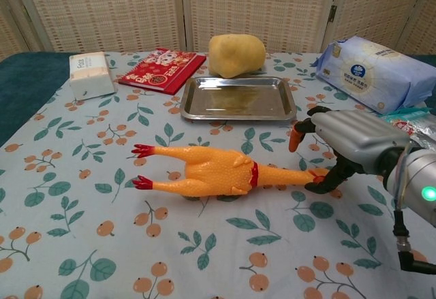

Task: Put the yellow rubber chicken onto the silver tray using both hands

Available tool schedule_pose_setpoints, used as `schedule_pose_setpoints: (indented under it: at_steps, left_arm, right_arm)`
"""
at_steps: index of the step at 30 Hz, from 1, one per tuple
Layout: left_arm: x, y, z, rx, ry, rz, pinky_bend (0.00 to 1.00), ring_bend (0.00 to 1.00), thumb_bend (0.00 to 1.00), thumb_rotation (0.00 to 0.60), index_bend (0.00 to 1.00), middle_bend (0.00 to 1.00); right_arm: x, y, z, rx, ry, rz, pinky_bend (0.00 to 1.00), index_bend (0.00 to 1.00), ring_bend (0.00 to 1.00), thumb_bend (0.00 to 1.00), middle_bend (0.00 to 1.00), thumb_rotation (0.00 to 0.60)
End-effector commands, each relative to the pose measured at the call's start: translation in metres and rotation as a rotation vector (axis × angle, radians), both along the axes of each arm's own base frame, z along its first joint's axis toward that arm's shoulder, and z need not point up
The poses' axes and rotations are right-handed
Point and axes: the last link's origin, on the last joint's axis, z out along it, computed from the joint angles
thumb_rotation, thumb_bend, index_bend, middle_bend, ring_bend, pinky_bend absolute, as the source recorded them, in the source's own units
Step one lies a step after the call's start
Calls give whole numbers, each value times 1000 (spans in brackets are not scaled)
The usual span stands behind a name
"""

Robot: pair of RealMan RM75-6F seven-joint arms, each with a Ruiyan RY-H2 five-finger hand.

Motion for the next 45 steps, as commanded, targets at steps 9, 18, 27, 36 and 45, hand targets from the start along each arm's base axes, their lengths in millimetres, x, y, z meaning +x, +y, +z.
schedule_pose_setpoints:
  at_steps: [9, 18, 27, 36, 45]
  left_arm:
    - [-3, 3, 0, -7, -4, 10, 39, 0, 422, 600, 0, 0]
    - [-3, 3, 1, 2, -6, 5, 36, 0, 454, 600, 0, 0]
    - [-5, 4, 4, 8, -11, 16, 36, 0, 454, 600, 0, 0]
    - [-6, 5, 3, 1, -7, 24, 37, 0, 454, 600, 0, 0]
    - [-6, 4, 4, 0, -6, 28, 37, 0, 454, 600, 0, 0]
  right_arm:
    - [9, -4, -18, 26, 3, 0, 143, 417, 143, 205, 285, 600]
    - [12, -6, -28, 48, 24, 0, 159, 453, 168, 365, 312, 600]
    - [15, -7, -35, 62, 41, 3, 159, 428, 168, 366, 312, 600]
    - [17, -7, -37, 31, 41, 4, 611, 678, 533, 380, 520, 600]
    - [23, -7, -35, 6, -37, 54, 1000, 923, 808, 394, 723, 600]
